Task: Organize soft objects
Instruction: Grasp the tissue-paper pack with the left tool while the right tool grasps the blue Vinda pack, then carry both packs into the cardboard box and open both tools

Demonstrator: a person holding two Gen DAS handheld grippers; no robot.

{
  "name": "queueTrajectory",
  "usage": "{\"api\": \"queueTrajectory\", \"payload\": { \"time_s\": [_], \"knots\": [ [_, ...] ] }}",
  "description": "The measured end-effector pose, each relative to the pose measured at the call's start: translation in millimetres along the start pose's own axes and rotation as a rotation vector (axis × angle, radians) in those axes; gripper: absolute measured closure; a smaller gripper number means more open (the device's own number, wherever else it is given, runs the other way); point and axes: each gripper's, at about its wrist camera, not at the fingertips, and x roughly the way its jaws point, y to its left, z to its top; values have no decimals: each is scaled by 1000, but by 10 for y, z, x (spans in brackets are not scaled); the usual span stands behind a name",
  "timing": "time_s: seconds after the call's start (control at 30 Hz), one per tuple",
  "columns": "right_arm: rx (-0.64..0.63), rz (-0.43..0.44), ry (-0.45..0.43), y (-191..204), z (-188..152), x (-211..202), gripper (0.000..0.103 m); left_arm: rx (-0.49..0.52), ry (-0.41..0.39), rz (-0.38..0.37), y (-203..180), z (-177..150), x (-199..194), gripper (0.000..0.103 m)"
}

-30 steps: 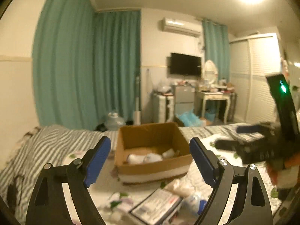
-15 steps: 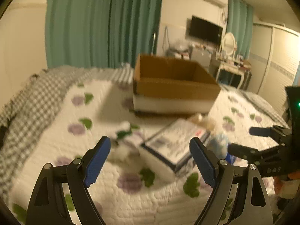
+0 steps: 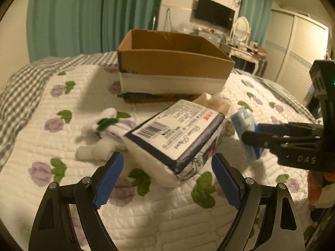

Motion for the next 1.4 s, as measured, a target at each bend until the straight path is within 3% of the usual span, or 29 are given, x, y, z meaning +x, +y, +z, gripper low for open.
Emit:
{"api": "queueTrajectory", "payload": {
  "time_s": [0.1, 0.2, 0.4, 0.53, 0.7, 0.87, 1.03, 1.17, 1.4],
  "knots": [
    [2, -6, -3, -3, 13, -3, 52, 2, 15, -1, -23, 3, 111, 16],
    [-2, -10, 4, -1, 13, 20, 52, 48, 27, 59, -99, -16, 278, 16],
    [0, -12, 6, -13, 2, 35, 52, 54, 14, 63, -118, -3, 428, 18],
    [7, -14, -6, -25, -10, 0, 52, 26, 4, 36, -47, 3, 415, 33],
    [23, -18, -29, -37, -5, -118, 52, 39, -4, 27, -52, -35, 259, 54],
    [26, -18, -71, -18, -3, -311, 52, -1, -27, 2, -8, -13, 47, 58],
    [32, -9, -127, 4, 32, -597, 52, -24, -120, -16, 11, 145, -317, 58],
    [1, -19, -177, 27, 267, -826, 52, -25, -186, -18, 8, 415, -552, 58],
    [-58, -50, -297, 45, 1101, -1099, 52, 22, -269, 29, 32, 1121, -660, 58]
  ]
}}
